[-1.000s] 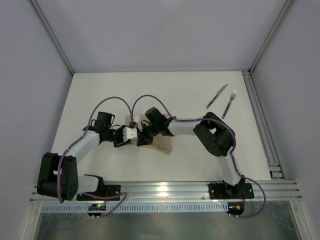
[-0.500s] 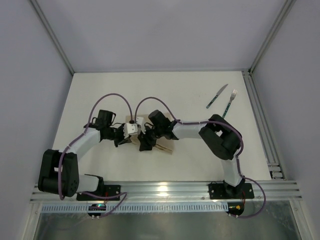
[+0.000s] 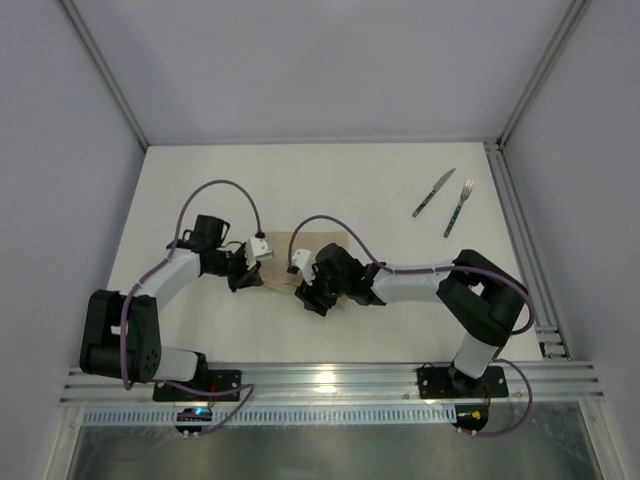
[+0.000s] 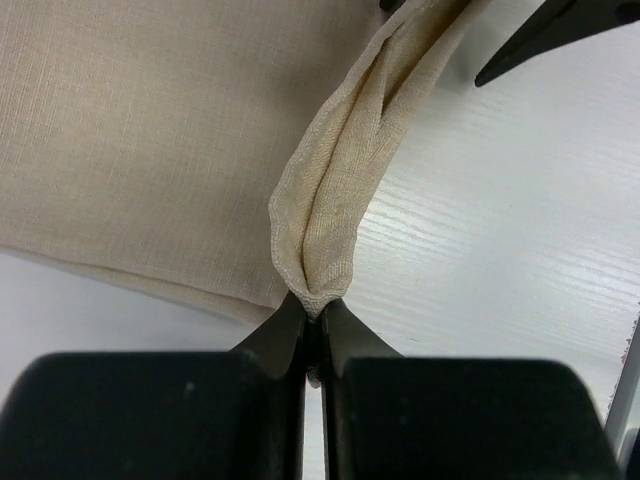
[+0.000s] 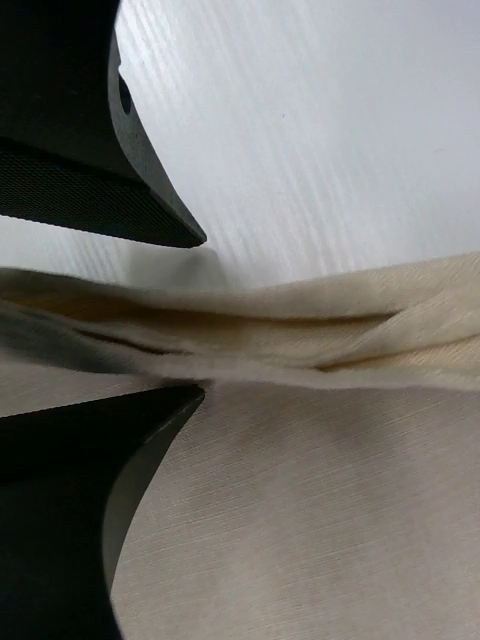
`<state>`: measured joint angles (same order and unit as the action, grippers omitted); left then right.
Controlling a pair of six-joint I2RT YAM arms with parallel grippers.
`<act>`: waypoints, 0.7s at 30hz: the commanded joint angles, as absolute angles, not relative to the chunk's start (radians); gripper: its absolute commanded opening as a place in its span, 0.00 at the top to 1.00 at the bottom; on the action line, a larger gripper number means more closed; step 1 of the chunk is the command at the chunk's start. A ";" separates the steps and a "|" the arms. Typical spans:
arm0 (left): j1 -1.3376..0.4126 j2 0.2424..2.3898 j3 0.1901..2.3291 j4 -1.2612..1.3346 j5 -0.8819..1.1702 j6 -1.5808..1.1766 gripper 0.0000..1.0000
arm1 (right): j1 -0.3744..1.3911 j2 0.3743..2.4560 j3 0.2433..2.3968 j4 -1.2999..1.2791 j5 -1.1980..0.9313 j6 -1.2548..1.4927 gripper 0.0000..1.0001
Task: Fold the napkin into a case and place the utensils inside
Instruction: Fold the lower triangle-folded napkin at the center of the board.
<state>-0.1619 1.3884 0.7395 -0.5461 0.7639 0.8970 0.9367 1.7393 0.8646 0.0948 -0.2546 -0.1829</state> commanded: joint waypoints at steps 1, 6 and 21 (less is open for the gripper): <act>-0.138 1.388 0.775 -0.580 0.787 0.897 1.00 | 0.927 1.698 0.813 0.022 -0.080 -0.163 0.38; -0.107 1.388 0.785 -0.624 0.830 0.919 1.00 | 0.927 1.686 0.798 -0.023 -0.081 -0.144 0.43; -0.067 1.367 0.828 -0.862 0.831 0.980 1.00 | 0.927 1.585 0.796 -0.167 -0.311 -0.101 0.96</act>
